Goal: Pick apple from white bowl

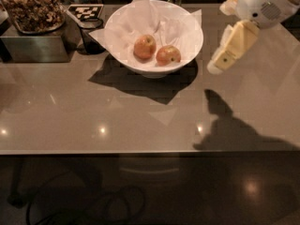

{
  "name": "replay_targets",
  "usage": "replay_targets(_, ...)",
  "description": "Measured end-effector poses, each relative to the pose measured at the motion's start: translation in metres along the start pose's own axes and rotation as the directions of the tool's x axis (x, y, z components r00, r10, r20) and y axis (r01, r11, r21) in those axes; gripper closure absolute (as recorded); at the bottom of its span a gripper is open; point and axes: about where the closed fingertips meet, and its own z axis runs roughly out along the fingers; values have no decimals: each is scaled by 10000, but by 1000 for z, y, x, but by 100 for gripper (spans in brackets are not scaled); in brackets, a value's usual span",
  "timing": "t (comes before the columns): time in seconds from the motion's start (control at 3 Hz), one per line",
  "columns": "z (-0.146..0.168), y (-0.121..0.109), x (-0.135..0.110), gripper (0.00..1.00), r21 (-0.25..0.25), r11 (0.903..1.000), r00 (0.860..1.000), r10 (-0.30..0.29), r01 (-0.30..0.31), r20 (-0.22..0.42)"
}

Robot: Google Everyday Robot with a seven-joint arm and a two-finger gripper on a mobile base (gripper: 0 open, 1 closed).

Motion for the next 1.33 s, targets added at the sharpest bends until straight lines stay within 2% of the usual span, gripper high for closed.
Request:
replay_targets(0.33, 27, -28, -29, 0, -459, 9984, 9929, 394, -344, 1118)
replay_targets(0.67, 28, -33, -31, 0, -469, 9982, 9914, 418, -363, 1238)
replay_targets(1.0, 43, -38, -27, 0, -483, 9966, 9858, 737, -671, 1507)
replay_targets(1.33, 80, -45, -35, 0, -967, 9935, 9817, 771, -608, 1744)
